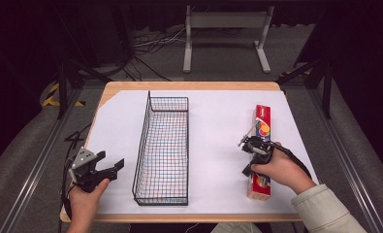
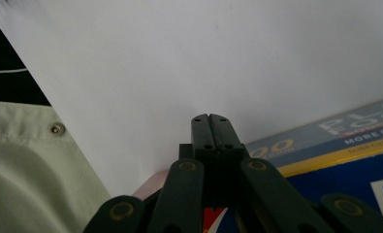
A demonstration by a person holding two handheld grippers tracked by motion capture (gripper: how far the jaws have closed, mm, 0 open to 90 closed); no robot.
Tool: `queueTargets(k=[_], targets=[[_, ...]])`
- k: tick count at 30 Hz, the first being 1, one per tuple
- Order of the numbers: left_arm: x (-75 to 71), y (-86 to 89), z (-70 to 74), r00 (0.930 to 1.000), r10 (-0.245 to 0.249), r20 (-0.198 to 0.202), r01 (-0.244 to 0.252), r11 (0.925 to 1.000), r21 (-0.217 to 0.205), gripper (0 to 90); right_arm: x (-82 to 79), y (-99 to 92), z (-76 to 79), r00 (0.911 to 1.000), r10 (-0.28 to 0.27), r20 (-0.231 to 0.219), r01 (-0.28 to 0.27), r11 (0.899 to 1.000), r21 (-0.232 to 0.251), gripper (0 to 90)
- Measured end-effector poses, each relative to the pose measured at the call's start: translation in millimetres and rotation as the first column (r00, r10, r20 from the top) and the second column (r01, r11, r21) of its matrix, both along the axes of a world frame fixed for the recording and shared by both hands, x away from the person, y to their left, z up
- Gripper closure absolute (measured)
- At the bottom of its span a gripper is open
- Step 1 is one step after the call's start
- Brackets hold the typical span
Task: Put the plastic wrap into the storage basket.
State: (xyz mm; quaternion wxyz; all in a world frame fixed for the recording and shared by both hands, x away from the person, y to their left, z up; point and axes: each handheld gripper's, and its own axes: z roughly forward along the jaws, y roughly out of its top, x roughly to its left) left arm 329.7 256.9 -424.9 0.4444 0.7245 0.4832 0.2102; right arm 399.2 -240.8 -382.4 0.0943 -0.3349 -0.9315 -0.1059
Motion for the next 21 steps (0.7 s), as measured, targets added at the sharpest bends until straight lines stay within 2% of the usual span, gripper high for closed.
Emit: queueTargets(k=[8, 15, 19, 21], targets=[[-1.9, 1.8, -0.6, 1.0, 0.008, 0.0, -0.008, 1.0, 0.003, 20.9, -7.2, -18.7, 0.4, 0.999, -0.04, -0.019, 0.04, 0.999, -0.024, 90.0], [-2.3, 0.9, -0.8, 0.9999, 0.012, -0.003, -0.012, 0.9999, 0.005, 20.9, -15.0, -36.3, 0.2, 0.9965, -0.084, 0.004, 0.084, 0.996, 0.015, 90.0], [-0.8, -0.4, -0.8, 0.9999, 0.01, -0.001, -0.01, 0.9999, 0.003, 20.9, -19.4, -40.3, 0.6, 0.995, -0.097, 0.024, 0.097, 0.995, 0.009, 90.0], [0.5, -1.0, -0.9, 0.9999, 0.011, 0.0, -0.011, 0.9999, 0.005, 20.9, -21.6, -40.1, 0.7, 0.9948, -0.096, 0.034, 0.095, 0.995, 0.03, 80.7]])
